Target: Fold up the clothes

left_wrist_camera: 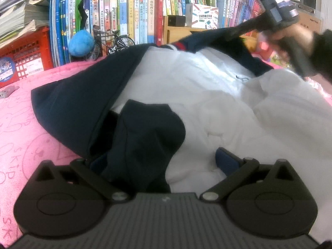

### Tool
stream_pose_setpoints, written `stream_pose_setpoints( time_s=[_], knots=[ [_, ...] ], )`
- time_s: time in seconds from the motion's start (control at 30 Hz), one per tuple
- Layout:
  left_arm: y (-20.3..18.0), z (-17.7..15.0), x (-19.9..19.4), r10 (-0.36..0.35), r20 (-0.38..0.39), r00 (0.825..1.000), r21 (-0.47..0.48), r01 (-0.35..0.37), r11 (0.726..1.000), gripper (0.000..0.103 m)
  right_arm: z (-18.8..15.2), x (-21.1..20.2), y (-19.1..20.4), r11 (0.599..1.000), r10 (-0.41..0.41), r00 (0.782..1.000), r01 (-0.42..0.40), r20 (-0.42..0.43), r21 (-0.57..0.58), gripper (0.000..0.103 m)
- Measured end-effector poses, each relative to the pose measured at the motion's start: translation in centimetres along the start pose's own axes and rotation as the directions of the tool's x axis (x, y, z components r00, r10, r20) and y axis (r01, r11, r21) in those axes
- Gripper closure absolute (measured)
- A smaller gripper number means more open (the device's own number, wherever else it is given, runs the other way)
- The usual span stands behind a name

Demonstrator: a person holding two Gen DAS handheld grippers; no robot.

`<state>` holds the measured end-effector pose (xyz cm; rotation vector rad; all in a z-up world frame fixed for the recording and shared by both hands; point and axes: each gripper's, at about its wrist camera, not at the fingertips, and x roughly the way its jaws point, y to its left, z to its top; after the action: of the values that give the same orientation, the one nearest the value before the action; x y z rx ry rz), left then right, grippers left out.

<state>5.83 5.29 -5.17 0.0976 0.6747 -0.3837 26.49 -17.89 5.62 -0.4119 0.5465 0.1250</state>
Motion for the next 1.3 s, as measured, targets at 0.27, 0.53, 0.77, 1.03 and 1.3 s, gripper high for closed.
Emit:
stream_pose_setpoints(
  time_s=[0.27, 0.53, 0.77, 1.03, 1.3],
  knots=[
    [0.0, 0.0, 0.0, 0.0, 0.001, 1.0, 0.001, 0.0, 1.0, 0.0, -2.1, -2.5, -11.4, 0.932, -0.256, 0.964, 0.267, -0.076, 0.244, 0.099],
    [0.1, -0.1, 0.1, -0.001, 0.001, 1.0, 0.004, 0.001, 1.0, 0.0, -12.5, -5.1, -26.8, 0.647, -0.379, 0.791, 0.598, -0.48, 0.474, 0.083],
    [0.5, 0.2, -0.4, -0.007, 0.02, 1.0, -0.031, 0.008, 0.999, 0.0, -7.7, -8.1, -14.1, 0.9, -0.088, 0.977, 0.162, -0.197, 0.403, 0.043],
    [3.7, 7.5, -3.4, 0.085, 0.188, 0.979, -0.145, -0.058, 0.988, 0.0, -6.0, -8.9, 2.6, 0.941, 0.325, 0.941, -0.311, -0.094, 0.132, 0.038],
    [2.4, 12.3, 9.1, 0.258, 0.012, 0.966, -0.02, -0.257, 0.966, 0.062, -9.5, -8.7, 4.3, 0.935, 0.331, 0.94, -0.314, -0.086, 0.168, 0.037]
  ],
)
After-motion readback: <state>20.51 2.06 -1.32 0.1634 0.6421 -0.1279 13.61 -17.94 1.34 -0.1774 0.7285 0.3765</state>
